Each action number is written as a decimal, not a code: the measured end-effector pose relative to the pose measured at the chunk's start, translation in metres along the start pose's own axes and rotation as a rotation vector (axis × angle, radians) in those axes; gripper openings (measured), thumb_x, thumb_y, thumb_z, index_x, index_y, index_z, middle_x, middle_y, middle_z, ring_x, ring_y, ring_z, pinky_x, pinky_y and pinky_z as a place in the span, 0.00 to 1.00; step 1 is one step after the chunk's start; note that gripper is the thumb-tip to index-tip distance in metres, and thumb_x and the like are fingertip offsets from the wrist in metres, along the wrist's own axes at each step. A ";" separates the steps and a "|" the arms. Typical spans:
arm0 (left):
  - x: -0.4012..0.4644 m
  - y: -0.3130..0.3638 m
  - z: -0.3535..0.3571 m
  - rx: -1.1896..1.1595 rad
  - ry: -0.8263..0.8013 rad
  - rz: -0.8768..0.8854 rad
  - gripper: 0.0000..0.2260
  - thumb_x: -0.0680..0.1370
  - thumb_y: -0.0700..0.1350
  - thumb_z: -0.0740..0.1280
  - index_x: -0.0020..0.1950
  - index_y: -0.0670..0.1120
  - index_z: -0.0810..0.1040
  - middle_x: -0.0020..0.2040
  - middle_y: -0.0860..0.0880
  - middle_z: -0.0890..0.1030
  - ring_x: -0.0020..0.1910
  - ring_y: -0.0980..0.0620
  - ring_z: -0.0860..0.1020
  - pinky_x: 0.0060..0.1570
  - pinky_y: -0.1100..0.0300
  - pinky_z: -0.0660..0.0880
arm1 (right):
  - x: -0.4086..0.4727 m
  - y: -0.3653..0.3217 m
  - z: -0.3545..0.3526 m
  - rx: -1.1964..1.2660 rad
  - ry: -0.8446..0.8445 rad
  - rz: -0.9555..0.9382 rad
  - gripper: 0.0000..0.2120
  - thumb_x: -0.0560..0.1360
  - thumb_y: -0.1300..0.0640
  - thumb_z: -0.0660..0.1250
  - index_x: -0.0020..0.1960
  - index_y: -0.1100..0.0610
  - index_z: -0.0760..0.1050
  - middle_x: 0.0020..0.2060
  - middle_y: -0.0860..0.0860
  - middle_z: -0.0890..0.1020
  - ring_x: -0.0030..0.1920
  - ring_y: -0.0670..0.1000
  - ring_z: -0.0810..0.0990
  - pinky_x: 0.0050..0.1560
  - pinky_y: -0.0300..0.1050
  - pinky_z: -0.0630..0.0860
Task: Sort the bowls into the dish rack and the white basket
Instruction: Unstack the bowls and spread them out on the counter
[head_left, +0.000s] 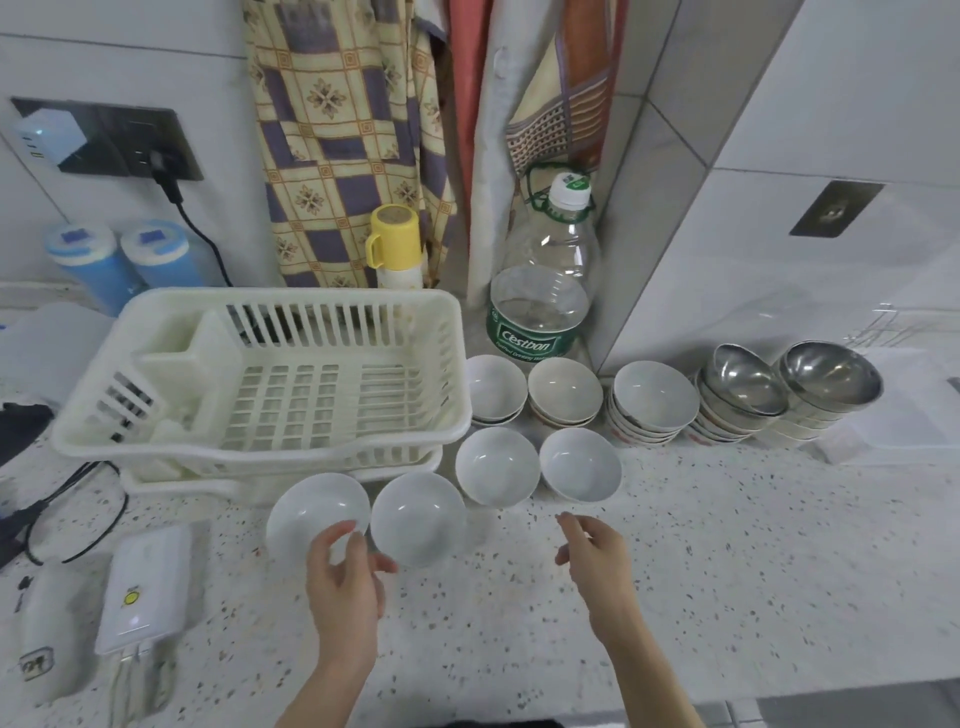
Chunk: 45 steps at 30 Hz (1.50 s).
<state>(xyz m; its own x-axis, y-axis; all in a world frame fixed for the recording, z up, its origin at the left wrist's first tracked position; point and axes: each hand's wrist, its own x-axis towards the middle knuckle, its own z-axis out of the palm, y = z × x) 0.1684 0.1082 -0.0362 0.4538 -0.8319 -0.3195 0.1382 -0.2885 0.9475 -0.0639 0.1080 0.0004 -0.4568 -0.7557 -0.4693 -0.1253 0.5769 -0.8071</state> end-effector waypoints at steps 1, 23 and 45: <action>-0.003 0.002 0.015 0.015 -0.041 0.005 0.06 0.81 0.46 0.62 0.50 0.57 0.76 0.31 0.42 0.82 0.17 0.54 0.64 0.18 0.63 0.62 | 0.007 -0.005 -0.009 0.004 0.002 -0.007 0.09 0.78 0.51 0.63 0.44 0.54 0.78 0.29 0.51 0.79 0.26 0.46 0.68 0.27 0.40 0.65; 0.073 0.042 0.228 0.070 -0.003 -0.303 0.17 0.83 0.44 0.59 0.72 0.45 0.64 0.37 0.43 0.80 0.24 0.51 0.63 0.14 0.70 0.57 | 0.171 -0.078 -0.034 -0.420 -0.177 -0.023 0.16 0.81 0.54 0.56 0.35 0.54 0.68 0.33 0.51 0.81 0.29 0.46 0.75 0.29 0.35 0.69; 0.076 0.045 0.225 0.105 -0.033 -0.198 0.23 0.82 0.33 0.52 0.75 0.51 0.63 0.52 0.39 0.81 0.33 0.47 0.79 0.18 0.68 0.61 | 0.176 -0.079 0.002 -0.193 0.029 0.090 0.05 0.75 0.64 0.60 0.42 0.57 0.67 0.36 0.56 0.86 0.36 0.51 0.75 0.42 0.43 0.71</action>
<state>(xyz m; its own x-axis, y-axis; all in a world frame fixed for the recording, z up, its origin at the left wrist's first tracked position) 0.0110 -0.0747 -0.0212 0.3974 -0.7688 -0.5010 0.1286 -0.4939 0.8600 -0.1321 -0.0711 -0.0188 -0.4983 -0.6911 -0.5235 -0.2480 0.6922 -0.6778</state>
